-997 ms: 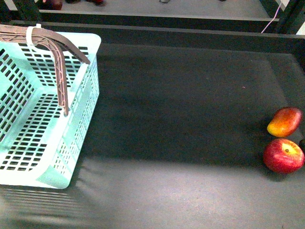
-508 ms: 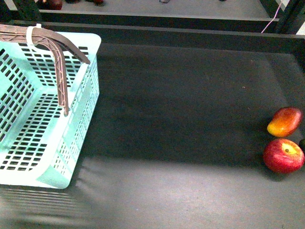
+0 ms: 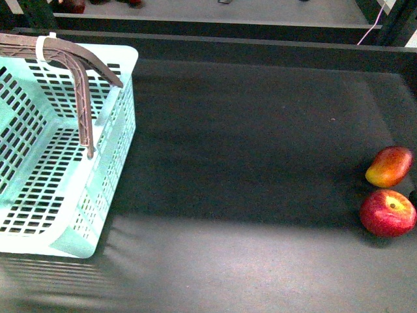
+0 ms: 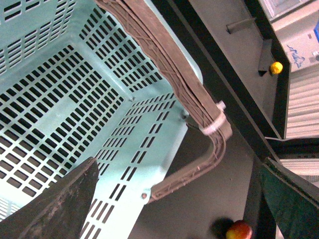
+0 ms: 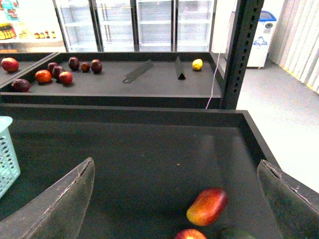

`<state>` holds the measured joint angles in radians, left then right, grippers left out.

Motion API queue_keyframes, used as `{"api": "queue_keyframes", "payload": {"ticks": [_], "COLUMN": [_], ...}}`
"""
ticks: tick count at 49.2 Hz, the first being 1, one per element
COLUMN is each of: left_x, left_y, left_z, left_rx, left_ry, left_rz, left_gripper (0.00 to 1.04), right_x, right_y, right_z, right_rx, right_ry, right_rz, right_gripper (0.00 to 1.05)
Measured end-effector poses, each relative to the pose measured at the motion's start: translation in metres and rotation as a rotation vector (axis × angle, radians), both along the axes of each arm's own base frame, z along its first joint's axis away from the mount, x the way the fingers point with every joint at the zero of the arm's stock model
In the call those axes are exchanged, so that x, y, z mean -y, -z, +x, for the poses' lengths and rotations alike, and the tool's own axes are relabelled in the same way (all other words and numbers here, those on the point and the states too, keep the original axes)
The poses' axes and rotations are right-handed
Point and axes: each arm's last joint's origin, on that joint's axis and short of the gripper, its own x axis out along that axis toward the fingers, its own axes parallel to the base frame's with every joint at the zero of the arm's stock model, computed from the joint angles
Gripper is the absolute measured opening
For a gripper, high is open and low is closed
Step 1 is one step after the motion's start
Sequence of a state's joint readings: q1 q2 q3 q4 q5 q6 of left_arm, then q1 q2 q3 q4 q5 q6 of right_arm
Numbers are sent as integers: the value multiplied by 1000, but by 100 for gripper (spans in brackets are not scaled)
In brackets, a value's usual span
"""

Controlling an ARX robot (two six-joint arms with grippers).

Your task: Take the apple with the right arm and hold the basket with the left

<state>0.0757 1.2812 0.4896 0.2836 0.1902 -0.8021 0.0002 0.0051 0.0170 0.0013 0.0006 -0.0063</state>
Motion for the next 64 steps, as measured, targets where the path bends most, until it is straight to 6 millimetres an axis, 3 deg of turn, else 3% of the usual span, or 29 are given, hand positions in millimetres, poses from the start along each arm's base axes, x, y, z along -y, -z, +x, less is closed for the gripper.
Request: {"api": "queue_keyframes", "payload": {"ticks": [7,15,29,46,55,64], "left_x": [-12,-18,-21,-22,-20,-18], "left_y": [7,11,14,31,43,45], "left_z": [51,88,121,137,142,142], "left_rx": [-59,-73,-69,-117,-148,-156], "left_ry": [-56,-92,-132,-174,-188,-193], "left_rz": [-99,-151,-197,-220,-215,-224], "left_gripper": [98,98,98,98,61,37], "right_x": [0,0,0,0,0,0], "right_y": [0,0,0,0,0,0], "right_z": [0,0,0,0,0,0], "right_rx": [0,0,0,0,0,0], "right_ry": [0,0,0,0,0,0], "right_rz": [0,0,0,0,0,0], "right_gripper": [96,96,96,96,96,96]}}
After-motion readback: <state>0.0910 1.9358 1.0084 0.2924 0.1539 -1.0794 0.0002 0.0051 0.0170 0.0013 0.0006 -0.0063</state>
